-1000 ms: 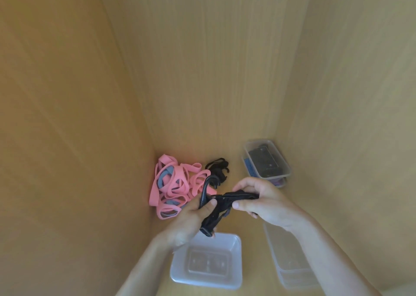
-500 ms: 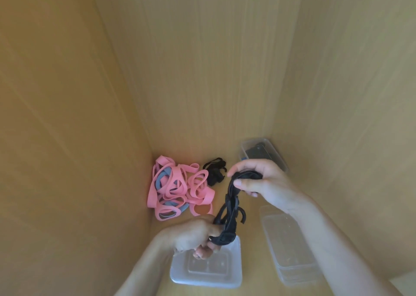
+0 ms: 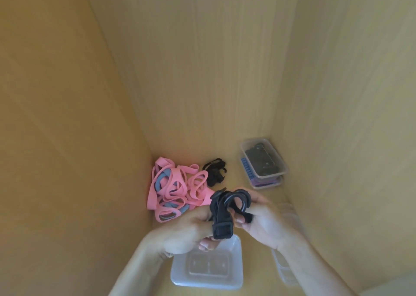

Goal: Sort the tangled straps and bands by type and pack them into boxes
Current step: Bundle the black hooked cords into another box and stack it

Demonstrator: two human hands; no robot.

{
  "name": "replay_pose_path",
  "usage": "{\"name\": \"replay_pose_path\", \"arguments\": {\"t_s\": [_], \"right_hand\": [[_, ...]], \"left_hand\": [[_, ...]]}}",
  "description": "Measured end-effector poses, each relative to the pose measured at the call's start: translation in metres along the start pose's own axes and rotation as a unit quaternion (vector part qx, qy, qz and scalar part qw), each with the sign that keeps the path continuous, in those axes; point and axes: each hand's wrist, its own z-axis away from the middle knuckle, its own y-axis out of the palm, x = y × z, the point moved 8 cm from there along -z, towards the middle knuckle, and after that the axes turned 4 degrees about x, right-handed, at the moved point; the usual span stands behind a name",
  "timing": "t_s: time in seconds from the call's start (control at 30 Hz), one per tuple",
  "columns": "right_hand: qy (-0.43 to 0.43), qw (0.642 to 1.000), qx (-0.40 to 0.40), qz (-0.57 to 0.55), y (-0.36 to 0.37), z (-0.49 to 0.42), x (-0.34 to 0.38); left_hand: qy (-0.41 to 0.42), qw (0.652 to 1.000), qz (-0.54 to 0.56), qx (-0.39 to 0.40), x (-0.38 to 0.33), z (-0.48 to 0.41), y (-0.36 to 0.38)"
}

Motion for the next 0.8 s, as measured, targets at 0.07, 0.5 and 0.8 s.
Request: {"name": "replay_pose_path", "arguments": {"t_s": [0.07,0.5,0.8], "right_hand": [[-0.048,0.997,-0.062,0.011,-0.009,0.013,-0.01],[-0.091,0.916,-0.353,0.168,-0.012,0.045,-0.003],[-0.018,0.928,-0.36,0.092,-0.016,0.046,-0.013]], "left_hand": [[-0.024,0.996,-0.014,-0.09,0.021,0.007,-0.027],[-0.03,0.897,-0.286,-0.335,0.034,-0.003,-0.051],[-0.183,0.758,-0.508,-0.365,0.051,0.009,-0.049]]}}
